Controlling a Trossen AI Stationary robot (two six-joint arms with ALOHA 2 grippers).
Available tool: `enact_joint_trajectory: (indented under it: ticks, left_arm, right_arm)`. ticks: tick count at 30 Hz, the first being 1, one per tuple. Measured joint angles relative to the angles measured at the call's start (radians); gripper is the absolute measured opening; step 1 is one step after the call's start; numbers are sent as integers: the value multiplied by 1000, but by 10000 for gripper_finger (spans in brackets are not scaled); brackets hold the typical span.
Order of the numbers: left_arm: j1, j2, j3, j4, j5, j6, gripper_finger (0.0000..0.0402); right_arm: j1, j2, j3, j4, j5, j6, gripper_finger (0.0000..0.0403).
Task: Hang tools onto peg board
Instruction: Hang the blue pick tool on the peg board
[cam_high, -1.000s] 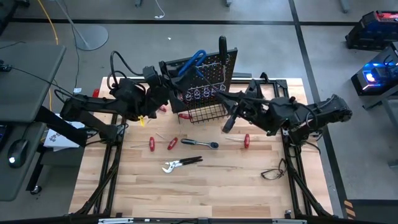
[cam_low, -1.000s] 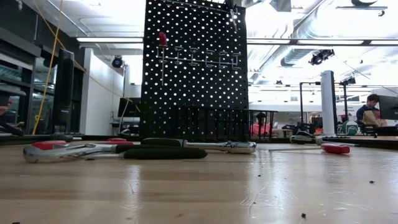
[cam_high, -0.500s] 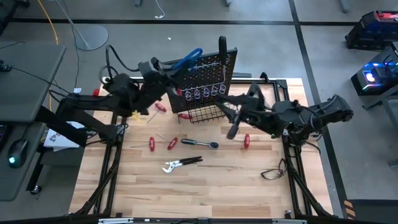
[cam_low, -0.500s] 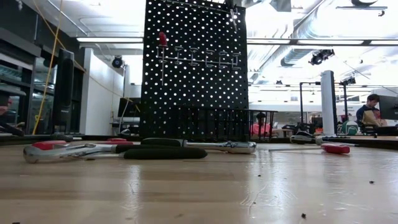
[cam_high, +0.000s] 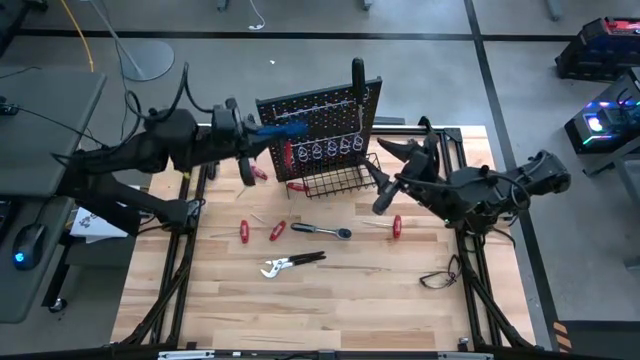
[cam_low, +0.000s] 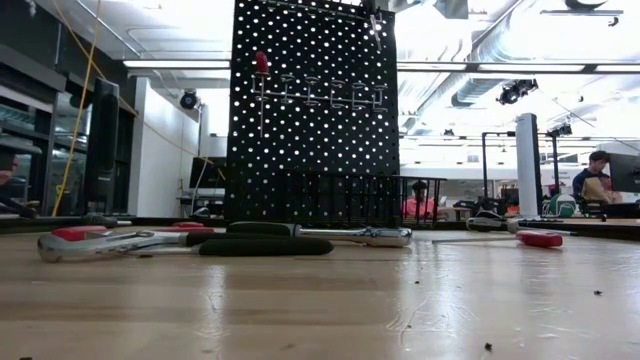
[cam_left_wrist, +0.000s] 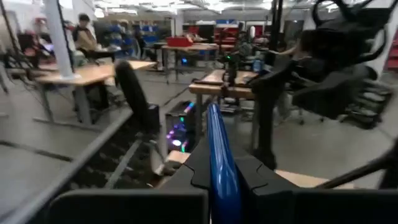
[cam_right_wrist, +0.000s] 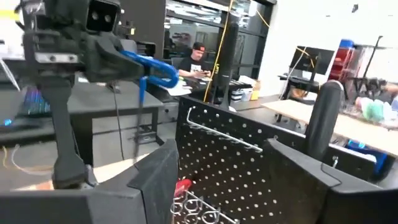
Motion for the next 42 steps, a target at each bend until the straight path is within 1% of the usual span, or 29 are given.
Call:
enact_joint_trajectory:
  ticks: [3, 6, 7, 10, 15, 17, 19, 21, 24, 26, 30, 33, 36, 39, 42]
  left_arm:
    - [76, 8, 0, 32, 87, 21, 8]
    - [152, 22, -4, 29, 192, -1, 8]
    - [173, 26, -10, 26, 212, -4, 8]
    - [217, 40, -14, 14, 233, 5, 8]
    - [254, 38, -14, 20, 233, -44, 8]
    - [256, 38, -19, 26, 211, -78, 8]
    - [238, 35, -64, 103, 174, -117, 8]
    - [213, 31, -135, 226, 136, -164, 8]
    - [169, 29, -232, 386, 71, -183, 8]
    - [153, 22, -261, 430, 41, -184, 8]
    - [146, -17, -260, 398, 32, -161, 8]
    - [146, -54, -260, 321, 25, -143, 8]
    - [170, -57, -260, 291, 20, -124, 8]
    - [209, -30, -260, 323, 77, -106, 8]
    - [239, -21, -260, 307, 123, -107, 8]
  right_arm:
    - [-25, 0, 0, -8, 1, 60, 224]
    - [-47, 0, 0, -24, 3, 101, 224]
    - [-54, 0, 0, -29, 6, 119, 224]
    - [-73, 0, 0, -42, 25, 176, 224]
    - [-90, 0, 0, -46, 29, 229, 225]
    - [-93, 0, 0, -46, 29, 227, 225]
    - [-93, 0, 0, -46, 29, 210, 225]
    - [-93, 0, 0, -46, 29, 183, 225]
    - [-93, 0, 0, -46, 29, 155, 225]
    - [-93, 0, 0, -47, 28, 148, 225]
    - [-93, 0, 0, -69, 18, 145, 225]
    - [-93, 0, 0, -91, 18, 145, 225]
    - [-93, 0, 0, -97, 18, 145, 225]
    - [-94, 0, 0, -97, 17, 154, 225]
    - [-94, 0, 0, -96, 17, 155, 225]
